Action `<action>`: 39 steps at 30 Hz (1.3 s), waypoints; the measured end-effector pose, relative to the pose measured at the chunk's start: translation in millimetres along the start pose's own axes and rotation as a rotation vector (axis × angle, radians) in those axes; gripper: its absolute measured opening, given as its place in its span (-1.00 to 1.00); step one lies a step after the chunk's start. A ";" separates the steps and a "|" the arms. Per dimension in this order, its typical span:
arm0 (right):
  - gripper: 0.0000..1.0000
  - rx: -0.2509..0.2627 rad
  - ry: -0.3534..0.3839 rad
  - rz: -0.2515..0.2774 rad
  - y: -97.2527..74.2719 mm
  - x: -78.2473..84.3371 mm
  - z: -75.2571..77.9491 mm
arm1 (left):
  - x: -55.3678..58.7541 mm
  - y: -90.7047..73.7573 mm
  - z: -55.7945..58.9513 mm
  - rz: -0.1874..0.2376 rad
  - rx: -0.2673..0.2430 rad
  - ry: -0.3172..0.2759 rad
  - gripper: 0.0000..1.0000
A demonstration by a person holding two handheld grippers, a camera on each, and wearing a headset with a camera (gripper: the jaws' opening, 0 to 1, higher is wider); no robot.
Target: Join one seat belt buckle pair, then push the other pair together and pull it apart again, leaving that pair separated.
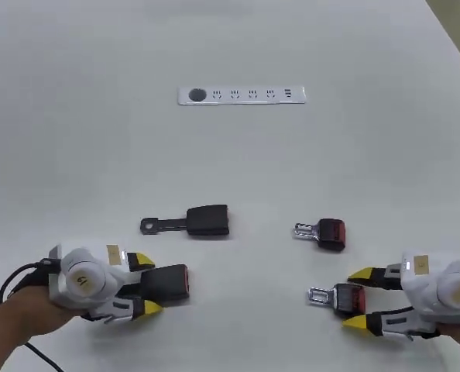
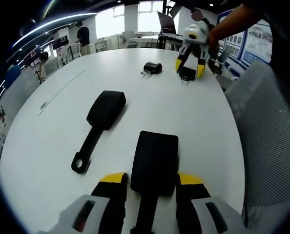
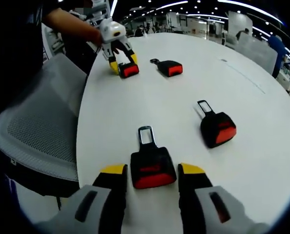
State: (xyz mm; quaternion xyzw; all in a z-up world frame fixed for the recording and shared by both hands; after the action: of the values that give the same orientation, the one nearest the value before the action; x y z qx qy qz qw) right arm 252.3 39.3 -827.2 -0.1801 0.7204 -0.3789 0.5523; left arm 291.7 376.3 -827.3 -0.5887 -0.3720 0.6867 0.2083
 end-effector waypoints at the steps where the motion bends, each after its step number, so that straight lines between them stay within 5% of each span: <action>1: -0.16 0.001 -0.026 -0.002 0.4 -0.1 1.1 | -0.1 -0.1 -0.9 -0.002 0.002 0.002 -0.25; 20: -0.25 -0.022 -0.038 0.077 -0.2 3.6 2.4 | -4.6 2.5 -0.7 -0.071 0.157 0.224 -0.32; 39: -0.25 -0.016 -0.031 0.140 7.0 -2.7 -0.9 | -4.1 2.2 -0.6 -0.086 0.161 0.211 -0.32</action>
State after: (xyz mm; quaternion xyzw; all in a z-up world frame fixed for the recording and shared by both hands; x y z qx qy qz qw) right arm 253.5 46.0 -830.5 -0.1396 0.7258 -0.3306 0.5869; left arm 293.4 372.0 -826.3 -0.6227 -0.3165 0.6390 0.3221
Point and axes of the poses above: the centre of the closed fingertips' face, and the gripper's own axes: y roughly forward along the fingers, z roughly to its right, x roughly out of its underside, the point moved 4 cm from there along -y, roughly backward along the fingers, and after that the axes turned 4 degrees about z, right-handed, at the moved point
